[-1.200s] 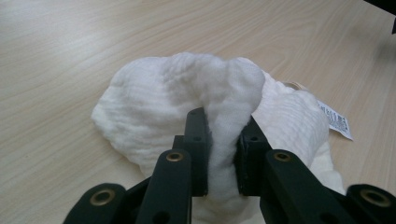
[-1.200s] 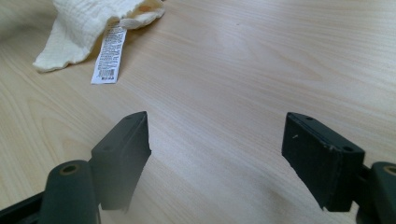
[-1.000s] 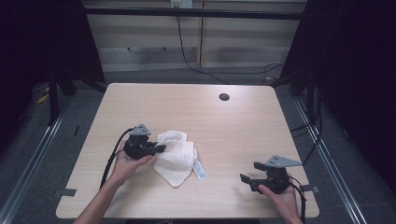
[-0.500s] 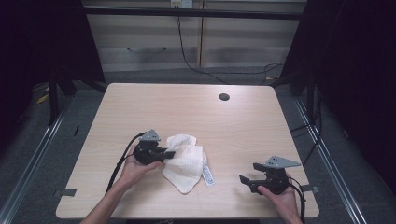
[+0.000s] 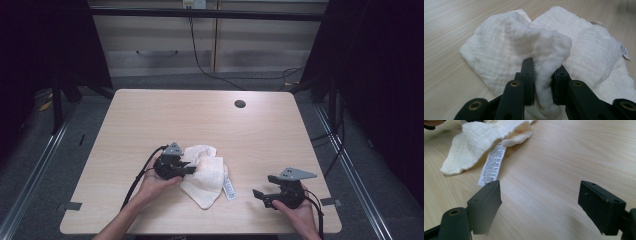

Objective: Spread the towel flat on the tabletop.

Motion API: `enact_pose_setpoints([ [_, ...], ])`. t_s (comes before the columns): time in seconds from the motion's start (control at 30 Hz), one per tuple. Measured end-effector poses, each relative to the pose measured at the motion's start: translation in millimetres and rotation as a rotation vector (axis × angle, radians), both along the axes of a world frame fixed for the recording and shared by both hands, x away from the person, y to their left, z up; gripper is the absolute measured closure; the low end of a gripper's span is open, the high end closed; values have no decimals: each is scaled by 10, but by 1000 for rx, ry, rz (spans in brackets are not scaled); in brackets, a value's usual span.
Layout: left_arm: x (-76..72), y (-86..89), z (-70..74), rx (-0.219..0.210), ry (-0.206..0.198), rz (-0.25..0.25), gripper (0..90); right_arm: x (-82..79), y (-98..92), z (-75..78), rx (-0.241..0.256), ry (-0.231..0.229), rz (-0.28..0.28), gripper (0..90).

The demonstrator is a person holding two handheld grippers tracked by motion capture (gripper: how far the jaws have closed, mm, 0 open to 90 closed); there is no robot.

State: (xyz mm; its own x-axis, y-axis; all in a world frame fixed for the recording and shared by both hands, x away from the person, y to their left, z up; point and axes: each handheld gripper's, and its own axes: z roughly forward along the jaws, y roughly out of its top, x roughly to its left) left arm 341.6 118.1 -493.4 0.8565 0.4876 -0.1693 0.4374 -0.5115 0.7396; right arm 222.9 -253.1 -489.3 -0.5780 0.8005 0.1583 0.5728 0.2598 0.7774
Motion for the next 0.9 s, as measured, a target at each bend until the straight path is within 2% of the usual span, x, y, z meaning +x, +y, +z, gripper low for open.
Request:
enact_pose_setpoints([
  [0.1, 12, -16, -5, -15, 11, 2, 712, -12, 32, 8, 7, 7, 10, 183],
  [0.17, 19, -11, 11, -26, 13, 4, 637, -17, 50, 15, 9, 8, 12, 191],
  [0.23, 32, 15, 33, -43, 37, -11, 554, -15, 71, 22, 10, 13, 24, 200],
  [0.3, 25, 54, 59, -45, 33, -2, 470, -18, 106, 37, 11, 17, 46, 217],
  [0.43, 3, 182, 164, -77, 20, 8, 374, -48, 195, 75, 18, 4, 75, 244],
  [0.47, -2, 208, 185, -85, 18, 11, 343, -55, 244, 82, 17, 1, 100, 265],
  [0.6, -32, 363, 263, -102, 7, 42, 313, -45, 360, 77, 10, 1, 134, 281],
  [0.77, -148, 555, 260, -75, 1, 70, 291, -5, 547, 107, 18, -1, 189, 319],
  [0.9, -269, 708, 228, -67, 1, 79, 285, 41, 724, 147, 23, -4, 242, 413],
])
